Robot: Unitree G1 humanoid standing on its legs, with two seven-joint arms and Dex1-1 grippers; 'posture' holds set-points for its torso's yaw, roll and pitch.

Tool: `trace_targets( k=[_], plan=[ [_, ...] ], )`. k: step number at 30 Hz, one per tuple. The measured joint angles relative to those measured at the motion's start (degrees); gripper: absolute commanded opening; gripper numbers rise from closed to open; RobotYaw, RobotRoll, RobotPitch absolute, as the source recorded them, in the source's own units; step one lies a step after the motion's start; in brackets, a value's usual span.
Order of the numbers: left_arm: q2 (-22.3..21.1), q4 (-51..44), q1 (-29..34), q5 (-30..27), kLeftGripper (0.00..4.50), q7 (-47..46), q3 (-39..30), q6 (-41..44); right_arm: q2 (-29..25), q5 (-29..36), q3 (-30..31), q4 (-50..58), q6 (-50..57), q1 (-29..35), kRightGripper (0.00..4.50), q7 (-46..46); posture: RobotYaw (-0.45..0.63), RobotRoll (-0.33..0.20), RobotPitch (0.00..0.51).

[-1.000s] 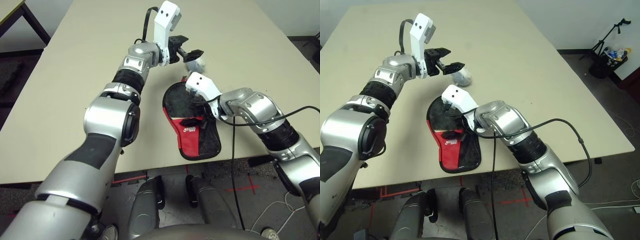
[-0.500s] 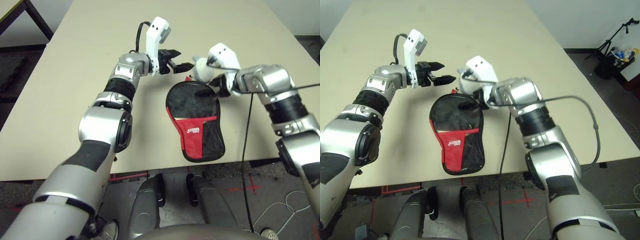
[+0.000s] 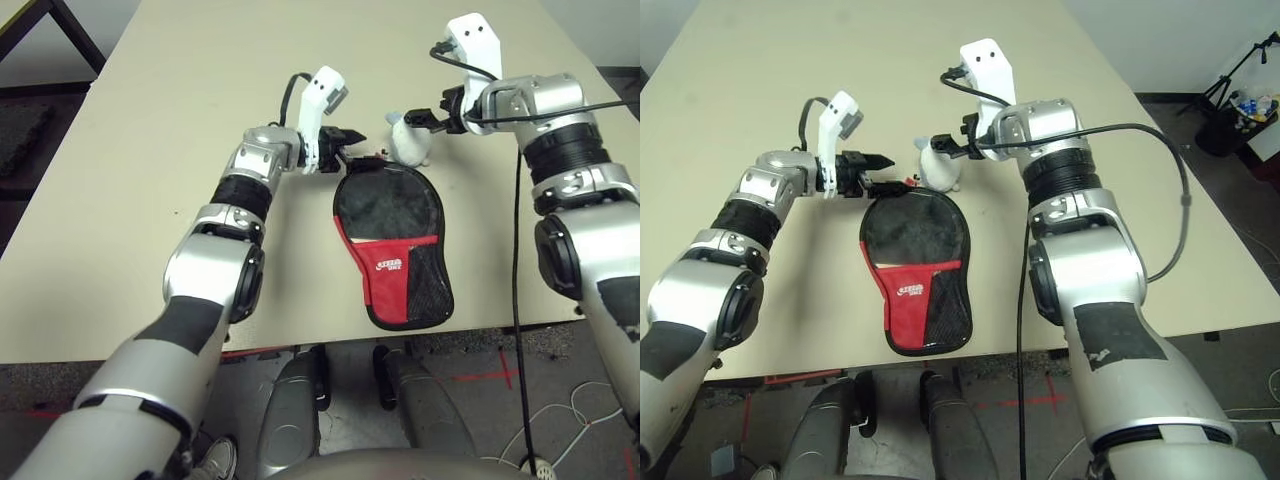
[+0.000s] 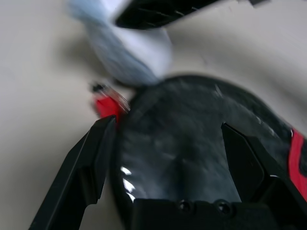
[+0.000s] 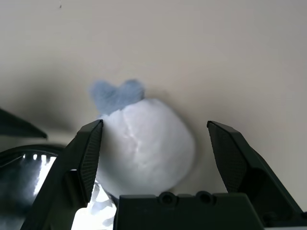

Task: Store the ping-pong paddle in its case and zip it.

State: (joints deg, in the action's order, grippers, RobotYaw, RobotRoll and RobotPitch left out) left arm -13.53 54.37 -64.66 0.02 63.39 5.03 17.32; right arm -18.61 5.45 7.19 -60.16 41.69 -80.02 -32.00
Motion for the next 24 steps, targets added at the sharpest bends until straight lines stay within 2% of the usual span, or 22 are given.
trace_targets(
  k=[6,7,10,13,19,23,24],
  plan=[
    [0.5,-6.0,3.4,0.6,4.47,0.5,3.6,2.5,1.7,-2.4,0.1,-4.2,-2.4,-0.1,4.5,-0.6,-0.01,0.0,0.222],
    [0.5,-7.0,3.8,0.6,4.49,0.5,4.1,2.9,1.8,-3.0,0.1,-4.8,-3.0,-0.1,4.33,-0.6,0.0,0.0,0.222],
    [0.5,-8.0,4.3,0.7,4.5,0.0,4.8,3.3,2.0,-3.8,-0.1,-6.1,-3.4,-0.1,3.69,0.3,0.0,0.0,0.22],
    [0.5,-8.2,4.3,0.7,4.5,-0.9,5.3,3.4,2.2,-4.2,-0.8,-7.0,-4.6,-0.1,2.7,2.0,0.0,0.0,0.218],
    [0.8,-6.8,4.2,1.0,4.5,-3.1,6.3,3.3,0.9,-5.9,-1.4,-7.6,-7.7,0.3,1.03,4.7,-0.02,0.0,0.212],
    [1.6,-5.0,3.6,1.3,4.5,-5.4,6.3,2.9,-0.7,-6.2,-2.1,-7.5,-8.3,1.7,0.17,5.0,-0.04,0.0,0.209],
    [1.9,-4.5,3.4,1.6,4.5,-5.7,6.4,2.8,-0.8,-6.2,-2.3,-7.3,-8.6,2.2,0.12,5.0,-0.04,0.0,0.208]
  ],
)
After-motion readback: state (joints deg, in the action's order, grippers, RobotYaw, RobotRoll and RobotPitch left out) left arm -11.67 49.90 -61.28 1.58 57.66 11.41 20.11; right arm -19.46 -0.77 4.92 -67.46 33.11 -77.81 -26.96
